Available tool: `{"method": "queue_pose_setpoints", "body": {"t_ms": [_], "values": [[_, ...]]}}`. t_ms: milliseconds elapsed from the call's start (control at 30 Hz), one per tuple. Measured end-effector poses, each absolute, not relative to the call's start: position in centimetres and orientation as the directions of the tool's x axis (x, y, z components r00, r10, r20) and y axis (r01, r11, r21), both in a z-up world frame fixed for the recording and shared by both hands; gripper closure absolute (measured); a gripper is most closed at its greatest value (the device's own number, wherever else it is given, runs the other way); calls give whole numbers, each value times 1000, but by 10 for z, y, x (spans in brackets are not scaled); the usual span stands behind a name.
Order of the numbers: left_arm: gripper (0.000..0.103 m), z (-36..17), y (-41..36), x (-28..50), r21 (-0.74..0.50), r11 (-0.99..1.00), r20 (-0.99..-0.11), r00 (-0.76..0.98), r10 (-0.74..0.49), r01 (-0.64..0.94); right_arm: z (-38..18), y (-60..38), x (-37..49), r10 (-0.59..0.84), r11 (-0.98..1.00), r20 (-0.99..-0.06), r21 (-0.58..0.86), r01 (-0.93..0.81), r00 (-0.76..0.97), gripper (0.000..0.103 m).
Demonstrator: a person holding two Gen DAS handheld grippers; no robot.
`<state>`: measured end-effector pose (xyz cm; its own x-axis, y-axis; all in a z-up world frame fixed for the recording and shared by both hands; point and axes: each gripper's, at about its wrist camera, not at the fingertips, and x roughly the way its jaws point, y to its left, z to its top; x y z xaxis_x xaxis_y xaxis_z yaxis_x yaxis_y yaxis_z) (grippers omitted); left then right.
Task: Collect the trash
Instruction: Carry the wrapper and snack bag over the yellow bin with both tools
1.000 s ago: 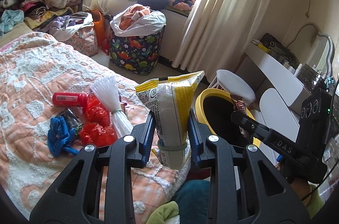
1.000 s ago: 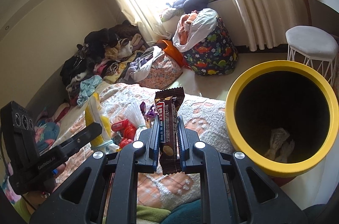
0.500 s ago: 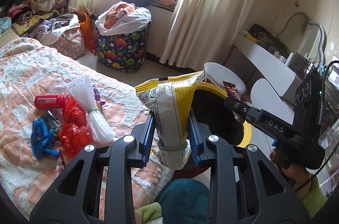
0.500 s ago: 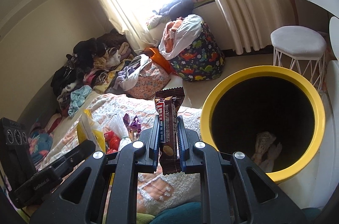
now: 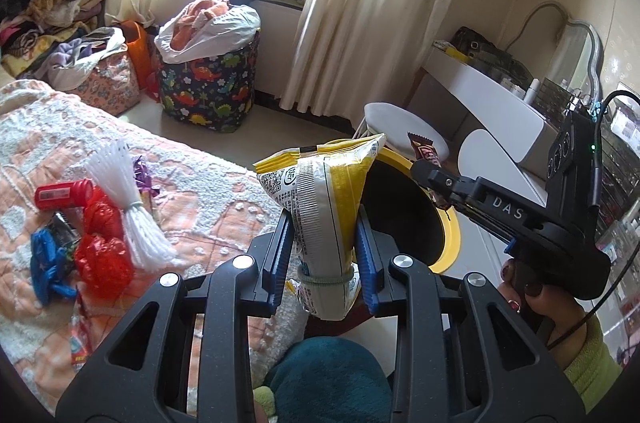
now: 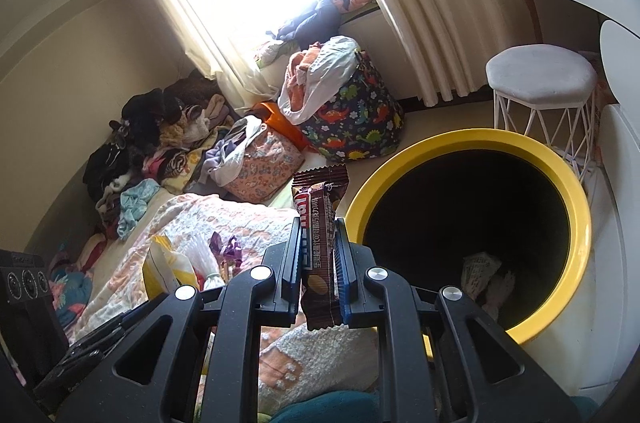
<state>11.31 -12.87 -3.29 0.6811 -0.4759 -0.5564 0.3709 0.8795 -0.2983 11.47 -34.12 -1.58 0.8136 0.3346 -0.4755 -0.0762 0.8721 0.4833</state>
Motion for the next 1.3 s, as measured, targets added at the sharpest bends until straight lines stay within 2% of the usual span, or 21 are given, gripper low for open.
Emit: {"method": "queue_pose_setpoints", "body": {"t_ms": [900, 1300], "values": [[80, -49, -190, 138, -287, 839, -576, 616, -537, 463, -37, -402, 121, 224, 841, -491, 534, 87, 842, 89], [80, -66, -212, 163, -326, 821, -591, 576, -565, 469, -55, -424, 125, 176, 827, -526, 537, 165, 832, 89]]}}
